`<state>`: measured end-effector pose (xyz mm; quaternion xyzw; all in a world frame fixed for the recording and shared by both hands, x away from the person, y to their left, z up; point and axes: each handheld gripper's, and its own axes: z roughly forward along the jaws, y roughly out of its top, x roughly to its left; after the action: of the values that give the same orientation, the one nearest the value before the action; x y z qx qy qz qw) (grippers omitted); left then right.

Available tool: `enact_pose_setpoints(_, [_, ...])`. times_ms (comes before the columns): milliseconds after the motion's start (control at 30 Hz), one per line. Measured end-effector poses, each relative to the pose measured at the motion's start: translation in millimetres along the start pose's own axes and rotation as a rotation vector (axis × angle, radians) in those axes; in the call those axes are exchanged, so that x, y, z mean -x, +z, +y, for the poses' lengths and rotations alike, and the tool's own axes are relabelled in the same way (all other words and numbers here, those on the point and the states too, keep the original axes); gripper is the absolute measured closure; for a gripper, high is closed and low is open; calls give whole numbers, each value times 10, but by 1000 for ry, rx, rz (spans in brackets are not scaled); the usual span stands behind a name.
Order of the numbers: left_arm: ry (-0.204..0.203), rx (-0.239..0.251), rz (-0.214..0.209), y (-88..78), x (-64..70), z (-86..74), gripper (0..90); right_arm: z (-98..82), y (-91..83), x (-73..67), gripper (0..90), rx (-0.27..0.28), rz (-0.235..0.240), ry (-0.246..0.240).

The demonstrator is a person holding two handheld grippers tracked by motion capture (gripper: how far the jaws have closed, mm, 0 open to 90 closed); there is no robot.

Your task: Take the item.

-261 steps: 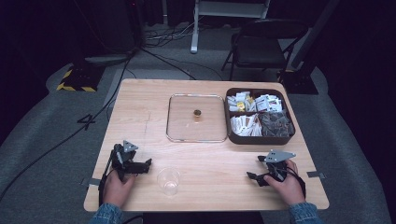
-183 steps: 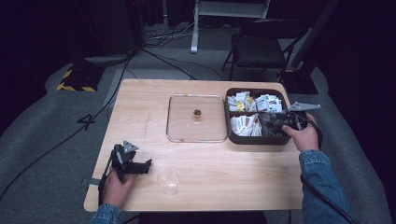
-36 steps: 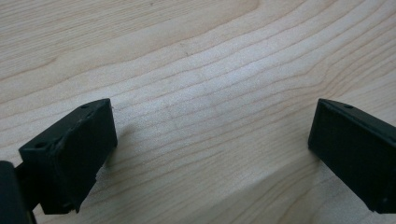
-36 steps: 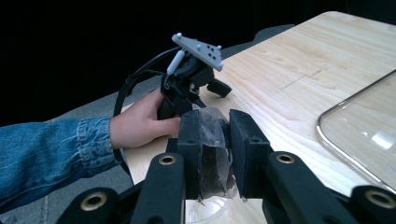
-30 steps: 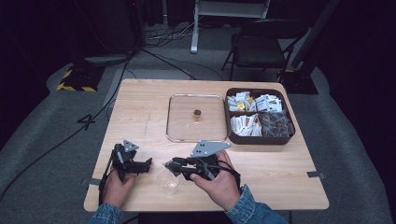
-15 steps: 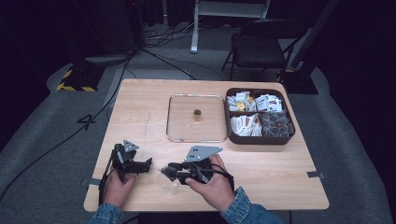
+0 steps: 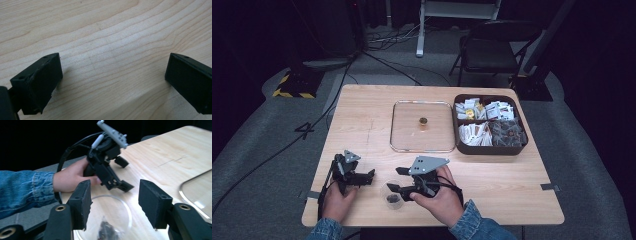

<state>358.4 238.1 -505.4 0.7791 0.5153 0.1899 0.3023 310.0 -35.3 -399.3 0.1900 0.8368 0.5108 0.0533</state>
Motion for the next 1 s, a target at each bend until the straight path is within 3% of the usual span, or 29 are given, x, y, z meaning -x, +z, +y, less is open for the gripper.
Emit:
enact_pose_setpoints(433, [-5, 2, -2, -3, 5, -5, 17, 167, -455, 240, 448, 39, -80, 33])
enact_pose_setpoints(1000, [-8, 3, -7, 13, 4, 10, 16, 76, -950, 560, 366, 24, -184, 73])
